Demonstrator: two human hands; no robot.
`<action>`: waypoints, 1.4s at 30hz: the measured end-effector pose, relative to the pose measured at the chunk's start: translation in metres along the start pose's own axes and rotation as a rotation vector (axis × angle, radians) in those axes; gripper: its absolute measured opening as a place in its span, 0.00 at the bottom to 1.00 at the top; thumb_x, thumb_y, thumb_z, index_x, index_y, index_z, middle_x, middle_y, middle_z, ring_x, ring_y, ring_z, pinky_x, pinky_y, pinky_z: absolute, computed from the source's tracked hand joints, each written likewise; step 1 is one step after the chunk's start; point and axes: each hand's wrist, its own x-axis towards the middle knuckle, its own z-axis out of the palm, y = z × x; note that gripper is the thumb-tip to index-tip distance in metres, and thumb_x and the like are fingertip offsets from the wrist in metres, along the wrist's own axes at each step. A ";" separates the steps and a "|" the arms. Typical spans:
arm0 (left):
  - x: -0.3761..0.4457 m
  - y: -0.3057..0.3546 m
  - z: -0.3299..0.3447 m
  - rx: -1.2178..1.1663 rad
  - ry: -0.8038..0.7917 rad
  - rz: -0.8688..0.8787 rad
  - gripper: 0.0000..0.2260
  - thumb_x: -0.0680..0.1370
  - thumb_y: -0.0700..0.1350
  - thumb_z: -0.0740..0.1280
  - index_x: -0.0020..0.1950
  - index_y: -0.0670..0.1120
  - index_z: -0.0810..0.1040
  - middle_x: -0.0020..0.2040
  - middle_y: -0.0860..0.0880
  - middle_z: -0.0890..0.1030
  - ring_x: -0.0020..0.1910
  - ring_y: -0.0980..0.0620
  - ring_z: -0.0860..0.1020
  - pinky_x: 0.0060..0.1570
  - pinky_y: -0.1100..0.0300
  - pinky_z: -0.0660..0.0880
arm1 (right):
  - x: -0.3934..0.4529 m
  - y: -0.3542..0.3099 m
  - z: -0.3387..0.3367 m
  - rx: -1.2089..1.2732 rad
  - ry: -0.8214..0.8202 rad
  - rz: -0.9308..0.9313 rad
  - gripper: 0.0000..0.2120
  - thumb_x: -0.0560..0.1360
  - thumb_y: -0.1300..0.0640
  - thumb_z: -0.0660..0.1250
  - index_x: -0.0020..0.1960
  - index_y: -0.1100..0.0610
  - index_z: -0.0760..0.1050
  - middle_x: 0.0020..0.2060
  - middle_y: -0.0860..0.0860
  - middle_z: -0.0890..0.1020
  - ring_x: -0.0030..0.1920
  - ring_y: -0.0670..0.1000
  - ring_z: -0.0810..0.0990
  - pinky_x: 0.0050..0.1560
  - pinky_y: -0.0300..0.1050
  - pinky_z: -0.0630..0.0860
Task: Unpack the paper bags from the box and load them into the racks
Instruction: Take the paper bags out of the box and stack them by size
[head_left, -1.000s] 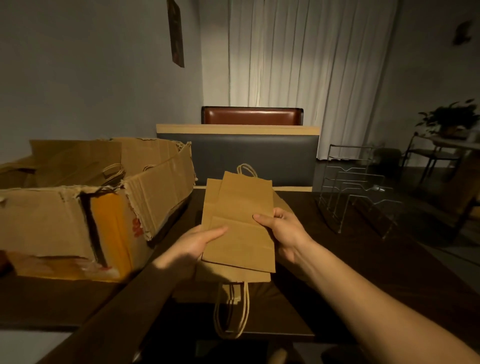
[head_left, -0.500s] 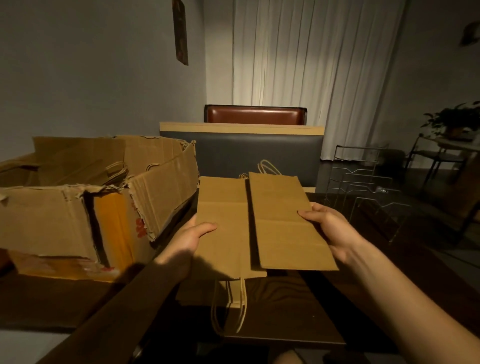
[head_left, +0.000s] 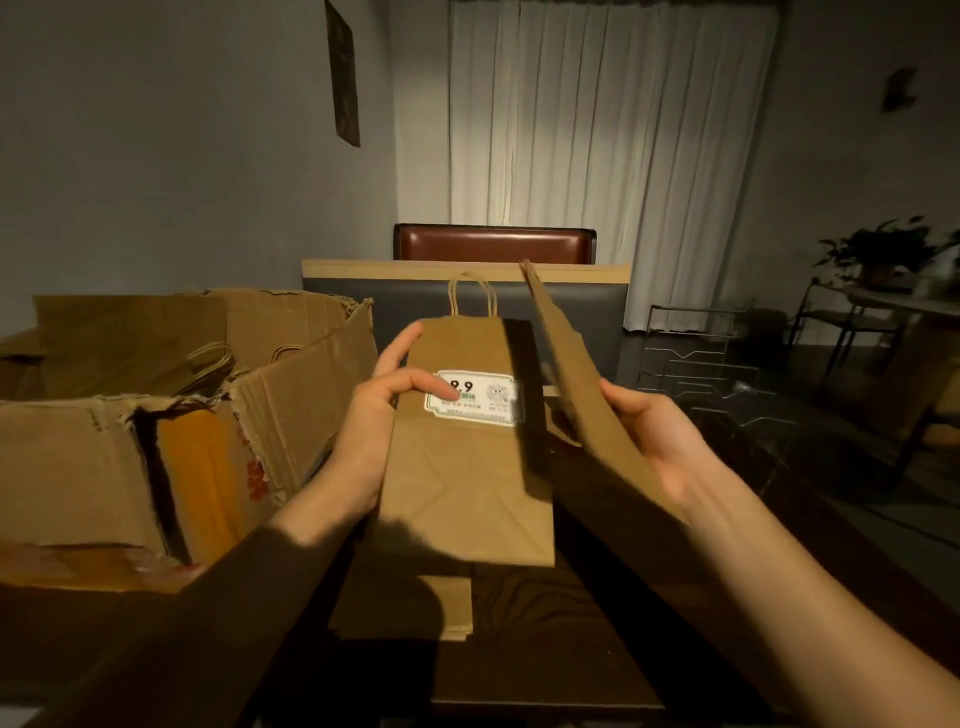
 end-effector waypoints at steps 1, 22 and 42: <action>-0.004 -0.003 0.003 0.081 -0.011 0.041 0.08 0.69 0.33 0.74 0.38 0.47 0.84 0.76 0.59 0.64 0.69 0.66 0.67 0.62 0.69 0.70 | 0.001 0.005 0.002 -0.028 -0.007 0.016 0.14 0.81 0.51 0.62 0.57 0.58 0.81 0.44 0.58 0.85 0.50 0.58 0.83 0.54 0.57 0.78; -0.034 -0.055 -0.053 -0.232 0.151 -0.445 0.13 0.83 0.39 0.59 0.65 0.46 0.77 0.59 0.40 0.83 0.54 0.44 0.83 0.58 0.44 0.77 | 0.041 0.093 0.043 -0.405 0.091 -0.076 0.03 0.77 0.65 0.69 0.50 0.61 0.77 0.46 0.59 0.86 0.47 0.58 0.86 0.50 0.57 0.82; -0.009 -0.075 -0.039 -0.172 0.261 -0.464 0.11 0.79 0.36 0.66 0.61 0.43 0.78 0.56 0.41 0.84 0.54 0.39 0.83 0.58 0.39 0.77 | 0.045 0.088 0.059 -0.729 0.114 -0.185 0.33 0.77 0.58 0.70 0.77 0.51 0.59 0.62 0.52 0.78 0.61 0.54 0.79 0.63 0.53 0.76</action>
